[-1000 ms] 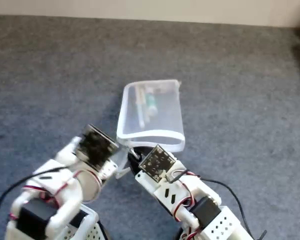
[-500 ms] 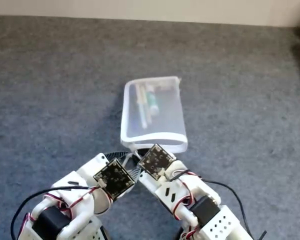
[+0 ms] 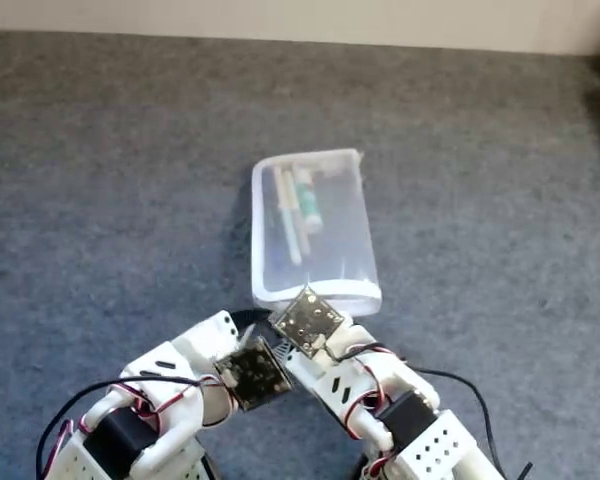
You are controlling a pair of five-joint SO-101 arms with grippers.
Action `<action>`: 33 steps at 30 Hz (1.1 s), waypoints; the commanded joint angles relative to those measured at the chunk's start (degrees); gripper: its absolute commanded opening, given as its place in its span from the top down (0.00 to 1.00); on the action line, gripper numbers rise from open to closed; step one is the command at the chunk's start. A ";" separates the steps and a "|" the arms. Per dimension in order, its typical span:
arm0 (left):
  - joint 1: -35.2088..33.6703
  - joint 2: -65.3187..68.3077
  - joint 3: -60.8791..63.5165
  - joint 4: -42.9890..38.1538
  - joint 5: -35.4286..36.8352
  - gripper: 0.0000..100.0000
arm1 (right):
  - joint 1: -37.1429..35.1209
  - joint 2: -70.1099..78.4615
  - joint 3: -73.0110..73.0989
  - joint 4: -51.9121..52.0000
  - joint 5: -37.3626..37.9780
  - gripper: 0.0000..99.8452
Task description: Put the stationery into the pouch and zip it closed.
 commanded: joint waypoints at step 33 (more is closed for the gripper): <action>-20.35 0.31 -8.31 -11.78 13.01 0.86 | 2.86 -2.42 -6.81 -2.42 -0.79 1.00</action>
